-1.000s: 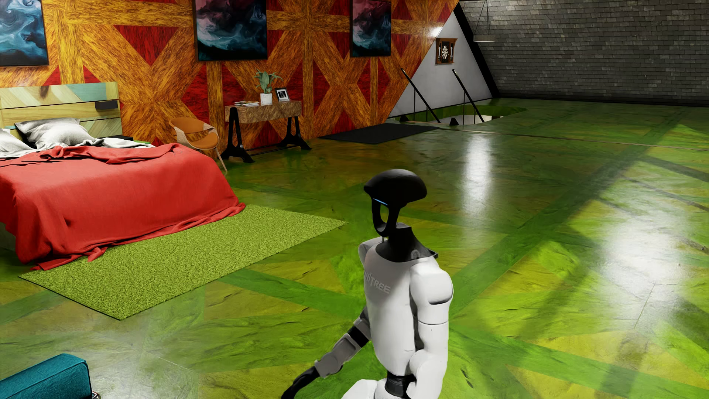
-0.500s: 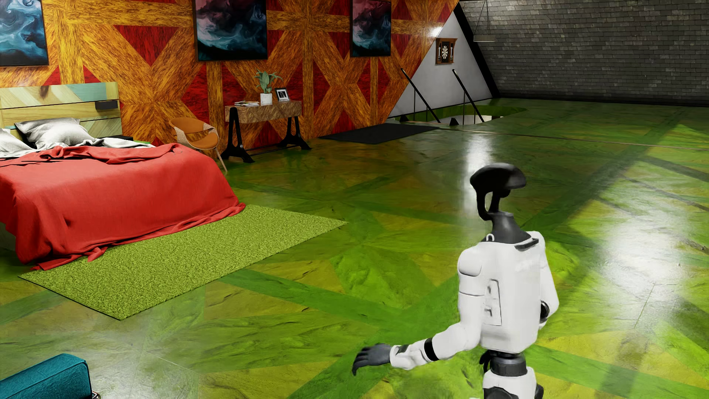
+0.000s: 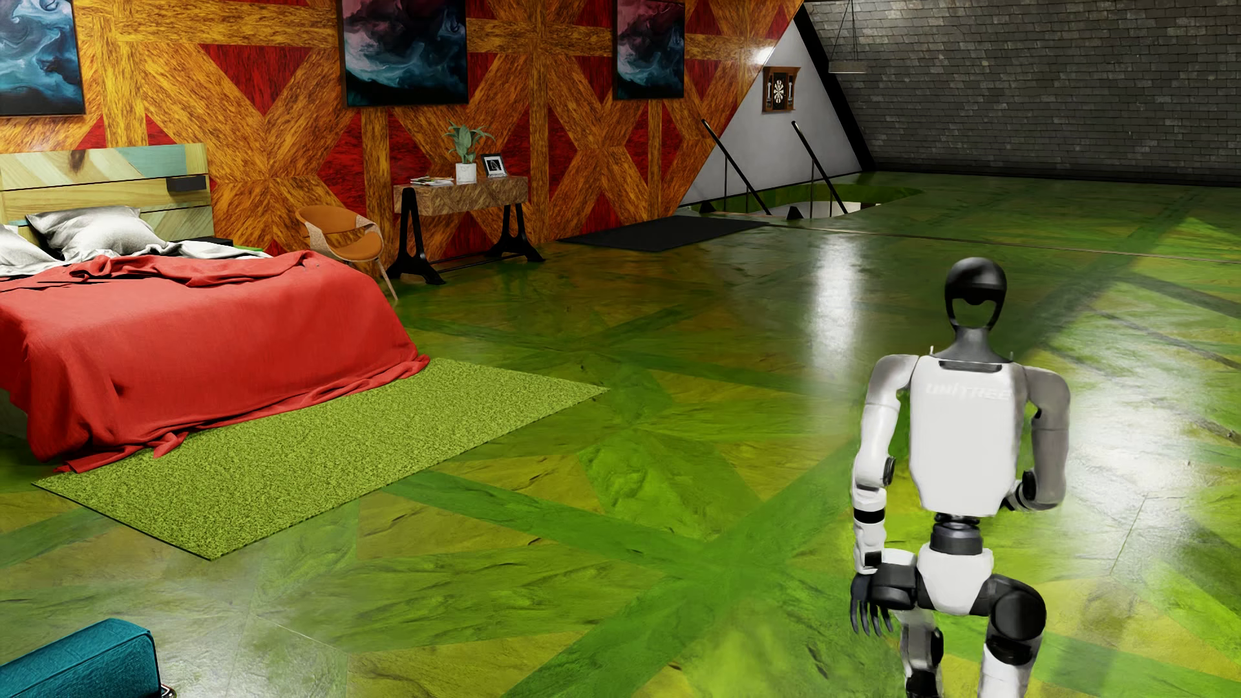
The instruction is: Head to chair
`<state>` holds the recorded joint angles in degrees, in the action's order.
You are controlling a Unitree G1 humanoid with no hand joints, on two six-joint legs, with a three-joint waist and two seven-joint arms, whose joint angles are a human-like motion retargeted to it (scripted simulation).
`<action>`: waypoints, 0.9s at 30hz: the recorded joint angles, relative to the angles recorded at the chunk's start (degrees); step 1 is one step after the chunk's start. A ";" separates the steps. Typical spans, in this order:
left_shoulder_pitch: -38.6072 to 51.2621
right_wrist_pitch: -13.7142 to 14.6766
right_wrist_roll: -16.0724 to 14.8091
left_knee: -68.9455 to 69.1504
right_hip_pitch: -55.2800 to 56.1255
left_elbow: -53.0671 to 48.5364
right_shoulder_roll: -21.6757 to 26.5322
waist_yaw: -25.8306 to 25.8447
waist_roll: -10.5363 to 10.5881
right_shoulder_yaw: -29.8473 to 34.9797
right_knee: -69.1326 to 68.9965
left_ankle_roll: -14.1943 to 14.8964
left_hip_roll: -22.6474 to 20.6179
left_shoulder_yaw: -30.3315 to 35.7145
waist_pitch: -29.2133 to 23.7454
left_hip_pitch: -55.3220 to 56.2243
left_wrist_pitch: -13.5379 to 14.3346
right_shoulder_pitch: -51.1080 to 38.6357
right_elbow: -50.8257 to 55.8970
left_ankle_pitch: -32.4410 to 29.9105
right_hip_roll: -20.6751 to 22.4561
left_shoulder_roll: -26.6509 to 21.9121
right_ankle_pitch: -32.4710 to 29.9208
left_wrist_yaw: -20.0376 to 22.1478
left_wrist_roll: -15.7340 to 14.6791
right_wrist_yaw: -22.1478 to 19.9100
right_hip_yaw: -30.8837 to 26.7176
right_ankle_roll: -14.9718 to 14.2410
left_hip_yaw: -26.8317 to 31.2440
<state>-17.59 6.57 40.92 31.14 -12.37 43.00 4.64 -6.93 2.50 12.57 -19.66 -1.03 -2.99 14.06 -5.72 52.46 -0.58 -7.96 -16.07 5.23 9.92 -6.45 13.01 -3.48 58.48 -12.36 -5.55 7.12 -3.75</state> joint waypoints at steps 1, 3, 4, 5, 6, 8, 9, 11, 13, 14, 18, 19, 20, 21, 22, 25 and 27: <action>1.53 -2.29 -1.39 4.35 -0.73 2.73 0.04 -0.60 -1.30 -0.41 -5.73 -4.49 -0.78 0.14 -0.45 -0.71 -1.54 1.16 -1.59 -3.06 -0.86 0.26 -6.04 -0.55 1.09 -1.68 -2.15 -5.36 0.42; 6.72 -9.13 -2.16 14.05 6.24 8.46 2.25 -1.74 -3.76 0.44 -29.39 -7.31 -1.09 -3.30 -1.54 -3.87 -6.11 3.32 -9.52 -1.13 -2.16 1.28 -22.15 -2.27 1.74 -2.55 -2.42 -21.04 -1.06; 9.83 -13.04 -1.41 16.33 13.95 9.18 4.23 -2.17 -4.81 2.22 -42.56 -7.53 -1.61 -6.04 -1.96 -6.92 -8.31 3.57 -16.09 2.32 -5.59 1.81 -24.78 -1.40 1.97 -0.29 0.19 -21.28 -2.36; 12.67 -16.39 0.45 16.40 22.50 7.49 6.57 -2.05 -5.91 4.91 -52.50 -7.41 -3.08 -8.90 -2.19 -11.12 -9.36 3.50 -23.68 5.80 -9.43 2.34 -20.81 1.48 1.94 3.93 0.34 -20.82 -3.48; 14.96 -18.79 3.32 14.62 30.96 3.97 8.83 -1.67 -6.89 8.01 -57.82 -7.58 -5.17 -11.64 -2.23 -16.13 -8.45 3.89 -31.07 8.44 -13.32 2.86 -16.03 6.28 0.89 8.86 0.85 -18.50 -3.93; 18.71 -20.77 7.49 8.25 44.82 -3.77 12.27 -0.49 -7.96 11.05 -54.76 -7.99 -10.13 -15.12 -1.89 -27.18 -1.57 8.00 -40.76 10.88 -19.72 3.44 -8.23 15.14 -5.34 15.82 3.26 -13.15 -1.78; 20.38 -20.61 7.05 4.85 49.65 -7.65 13.18 0.22 -8.04 9.67 -47.68 -8.15 -12.16 -14.53 -1.58 -32.80 1.58 11.34 -42.21 11.16 -21.86 2.95 -5.80 16.72 -9.07 17.07 4.41 -12.75 0.42; 23.82 -17.43 2.78 -1.63 54.54 -15.33 14.16 1.83 -7.76 3.27 -25.02 -8.28 -14.28 -10.55 -0.73 -43.85 4.94 19.83 -39.72 10.21 -25.51 0.22 -4.08 17.15 -13.54 15.62 7.25 -13.08 6.16; 26.02 -15.18 -0.98 -6.26 53.56 -21.98 13.14 3.95 -6.86 -3.78 0.80 -8.88 -13.35 -6.22 0.28 -54.38 6.22 28.07 -35.12 6.98 -25.80 -2.71 -4.67 17.73 -15.52 11.20 5.57 -13.97 12.00; 25.90 -15.57 -1.78 -6.34 52.67 -24.24 11.87 5.17 -6.03 -6.65 6.02 -9.68 -11.68 -4.72 0.74 -58.76 6.22 31.16 -33.51 5.07 -25.27 -3.88 -5.27 18.24 -16.50 9.19 3.27 -18.19 13.53; 17.85 -21.99 2.19 25.62 52.48 -23.84 6.11 7.70 0.02 -9.14 -20.06 6.05 0.22 -2.82 0.85 -54.70 -0.11 29.33 -38.65 -14.34 -21.63 -5.53 -9.93 17.96 -17.80 6.76 5.11 -20.50 6.11; 15.80 -24.31 6.04 36.42 49.71 -20.21 5.29 7.28 1.63 -6.36 -22.59 6.36 3.07 -1.77 0.56 -47.21 -2.93 25.38 -41.33 -13.14 -21.51 -4.32 -5.78 16.85 -15.35 8.53 7.37 -19.23 2.10; 14.54 -25.03 9.71 43.25 45.49 -14.90 4.52 6.69 2.94 -3.36 -22.44 5.74 3.45 0.25 0.42 -38.78 -5.77 21.08 -42.14 -9.61 -21.69 -3.18 -2.74 14.74 -11.90 10.31 10.08 -18.88 -0.70; 13.91 -23.43 11.32 45.11 39.96 -8.25 3.92 6.14 3.86 -2.06 -20.19 4.81 3.47 3.02 0.52 -30.86 -7.90 17.28 -40.31 -6.74 -22.16 -2.34 -0.70 11.44 -8.65 10.02 13.30 -19.00 -3.58; 13.41 -20.06 10.00 42.80 33.68 -1.23 3.40 5.57 4.45 -3.17 -16.81 4.05 4.29 5.77 0.78 -24.00 -8.84 14.24 -36.61 -3.85 -22.28 -2.04 0.45 6.87 -6.39 7.41 17.02 -19.19 -6.35; 10.75 -10.67 -1.39 20.68 15.32 14.32 2.59 3.50 5.13 -9.83 -4.90 1.20 6.59 9.28 2.01 -9.24 -5.60 6.04 -24.49 0.94 -18.24 -4.91 1.17 -8.41 -4.14 -2.93 26.10 -20.35 -8.71; 7.08 -9.55 -8.50 0.77 5.20 16.57 2.45 1.92 4.62 -11.38 2.62 -1.48 6.98 4.28 2.76 -3.80 -5.88 0.23 -15.14 0.62 -14.19 -6.74 -0.38 -8.01 -5.74 -8.69 27.71 -21.23 -6.04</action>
<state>-10.51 -2.98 32.42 31.90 -7.17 59.57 7.08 -5.02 7.12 1.19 -17.05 -2.51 3.99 18.34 -2.96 48.65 -6.46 -7.74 -31.21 5.85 -4.27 -13.20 12.62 -11.49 52.74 -21.05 22.16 -14.11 -9.79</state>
